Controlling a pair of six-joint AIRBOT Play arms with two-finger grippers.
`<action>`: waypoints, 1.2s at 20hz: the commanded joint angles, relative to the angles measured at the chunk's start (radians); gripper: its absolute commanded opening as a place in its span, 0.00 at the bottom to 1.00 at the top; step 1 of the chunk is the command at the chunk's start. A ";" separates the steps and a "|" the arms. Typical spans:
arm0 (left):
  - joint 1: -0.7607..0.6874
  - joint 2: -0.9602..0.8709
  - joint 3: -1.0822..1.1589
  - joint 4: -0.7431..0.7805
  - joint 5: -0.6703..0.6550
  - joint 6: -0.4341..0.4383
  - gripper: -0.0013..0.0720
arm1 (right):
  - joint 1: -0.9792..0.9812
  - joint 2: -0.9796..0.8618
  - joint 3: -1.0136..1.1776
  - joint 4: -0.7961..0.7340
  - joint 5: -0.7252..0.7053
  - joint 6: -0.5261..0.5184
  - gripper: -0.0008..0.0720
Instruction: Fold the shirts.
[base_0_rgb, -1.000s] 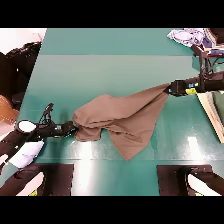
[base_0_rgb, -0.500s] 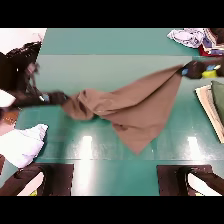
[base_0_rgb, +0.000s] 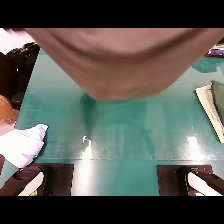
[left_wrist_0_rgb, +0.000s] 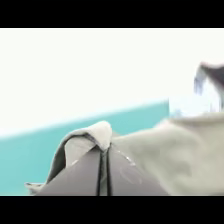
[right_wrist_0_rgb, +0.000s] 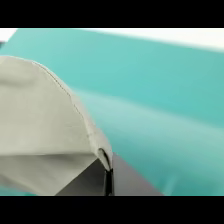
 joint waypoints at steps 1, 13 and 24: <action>0.000 0.001 0.262 0.015 0.005 0.002 0.06 | -0.004 0.029 0.130 -0.021 0.000 -0.008 0.03; 0.000 -0.014 0.045 -0.108 -0.162 -0.009 0.06 | -0.003 0.164 -0.166 -0.209 0.039 0.047 0.03; 0.000 -0.407 -0.659 -0.089 0.076 0.079 0.06 | -0.001 -0.375 -0.415 -0.208 -0.108 0.048 0.03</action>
